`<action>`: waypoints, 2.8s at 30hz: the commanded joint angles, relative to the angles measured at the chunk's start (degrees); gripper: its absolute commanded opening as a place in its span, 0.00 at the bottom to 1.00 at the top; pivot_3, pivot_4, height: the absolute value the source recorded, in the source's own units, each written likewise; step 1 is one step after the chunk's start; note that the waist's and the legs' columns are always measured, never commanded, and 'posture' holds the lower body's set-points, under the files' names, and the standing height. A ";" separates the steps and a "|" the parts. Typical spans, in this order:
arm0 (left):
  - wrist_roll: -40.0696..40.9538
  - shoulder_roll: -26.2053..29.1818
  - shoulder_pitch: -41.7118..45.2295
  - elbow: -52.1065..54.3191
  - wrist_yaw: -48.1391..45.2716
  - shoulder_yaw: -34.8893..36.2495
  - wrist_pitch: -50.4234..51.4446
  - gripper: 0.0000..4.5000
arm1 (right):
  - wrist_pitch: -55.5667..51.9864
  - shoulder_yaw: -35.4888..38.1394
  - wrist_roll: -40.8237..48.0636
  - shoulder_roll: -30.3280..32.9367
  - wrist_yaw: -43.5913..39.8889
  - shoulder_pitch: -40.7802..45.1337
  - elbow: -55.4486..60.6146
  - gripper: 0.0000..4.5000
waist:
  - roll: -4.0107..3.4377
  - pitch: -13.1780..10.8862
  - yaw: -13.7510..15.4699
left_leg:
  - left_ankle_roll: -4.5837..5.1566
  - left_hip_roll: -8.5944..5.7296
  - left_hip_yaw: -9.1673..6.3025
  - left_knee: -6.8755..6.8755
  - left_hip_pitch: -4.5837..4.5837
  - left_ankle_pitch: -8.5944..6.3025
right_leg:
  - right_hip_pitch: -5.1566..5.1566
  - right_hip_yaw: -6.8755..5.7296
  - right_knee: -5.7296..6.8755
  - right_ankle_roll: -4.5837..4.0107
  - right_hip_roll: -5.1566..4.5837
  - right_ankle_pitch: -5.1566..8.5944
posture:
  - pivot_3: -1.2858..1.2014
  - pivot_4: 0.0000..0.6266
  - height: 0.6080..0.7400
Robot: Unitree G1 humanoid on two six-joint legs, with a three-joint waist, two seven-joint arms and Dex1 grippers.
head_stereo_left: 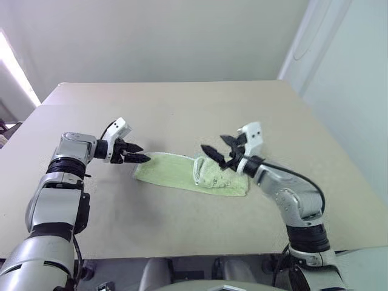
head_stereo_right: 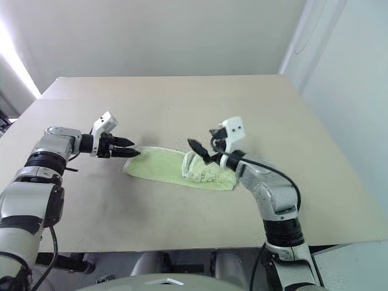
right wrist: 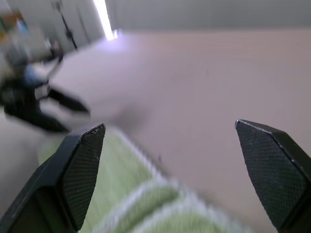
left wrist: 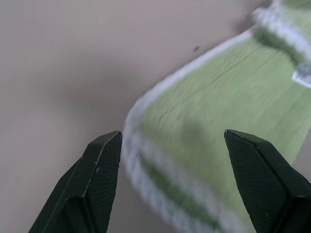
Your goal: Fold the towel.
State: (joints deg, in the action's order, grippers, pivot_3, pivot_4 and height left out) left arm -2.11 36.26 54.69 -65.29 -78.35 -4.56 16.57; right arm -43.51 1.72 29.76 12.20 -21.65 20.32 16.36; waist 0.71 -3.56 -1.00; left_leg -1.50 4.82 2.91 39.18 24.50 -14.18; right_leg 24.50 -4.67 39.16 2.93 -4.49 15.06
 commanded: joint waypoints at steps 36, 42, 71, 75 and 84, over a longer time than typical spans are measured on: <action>0.29 -3.27 -0.52 4.06 -5.08 -3.70 15.88 0.02 | -2.95 3.82 2.42 -3.26 8.17 -0.36 -0.06 1.00 | -0.25 0.12 -0.06 | 0.00 -0.05 0.03 -0.02 0.00 0.00 | -0.03 0.01 -0.06 -0.06 -0.09 0.12 | 0.52 0.00 0.57; -1.30 0.21 2.03 0.38 -1.36 -3.98 13.63 0.02 | -5.57 9.19 16.91 -0.15 0.27 -3.01 10.02 1.00 | -0.24 0.07 -0.25 | 0.00 -0.04 0.00 -0.04 0.09 0.00 | 0.04 0.01 -0.06 0.06 -0.06 0.05 | 0.52 0.00 0.57; 6.24 1.90 6.55 17.40 -14.15 -7.50 28.98 0.02 | -1.92 -1.69 5.77 17.45 -10.15 -13.84 13.47 1.00 | 0.05 -0.15 0.04 | -0.01 -0.02 -0.01 -0.07 0.15 -0.01 | 0.06 -0.03 -0.18 -0.06 -0.08 0.37 | 0.52 0.00 0.57; 12.10 0.64 4.68 25.35 -14.15 -12.67 32.60 0.02 | -1.88 0.81 6.44 18.87 -10.94 -15.05 14.37 1.00 | 0.04 -0.15 0.02 | -0.01 -0.03 -0.01 -0.06 0.14 -0.01 | 0.06 -0.02 -0.16 -0.06 -0.08 0.37 | 0.52 0.00 0.57; 14.09 -7.68 7.40 23.68 -14.15 -17.03 32.79 0.02 | -2.17 3.08 5.77 18.33 -8.86 -16.19 14.73 1.00 | 0.04 -0.15 0.23 | -0.01 -0.05 -0.04 -0.01 0.11 -0.01 | 0.00 -0.02 -0.16 -0.05 -0.07 0.37 | 0.52 0.00 0.57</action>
State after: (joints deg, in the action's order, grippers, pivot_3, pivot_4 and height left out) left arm 12.14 29.28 60.37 -41.26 -92.25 -21.26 50.46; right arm -46.52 3.36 35.08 30.83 -31.13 3.70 29.01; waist 0.75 -3.71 -0.77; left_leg -1.50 4.77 2.88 39.17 24.61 -14.18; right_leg 24.50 -4.69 39.00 2.88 -4.57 15.43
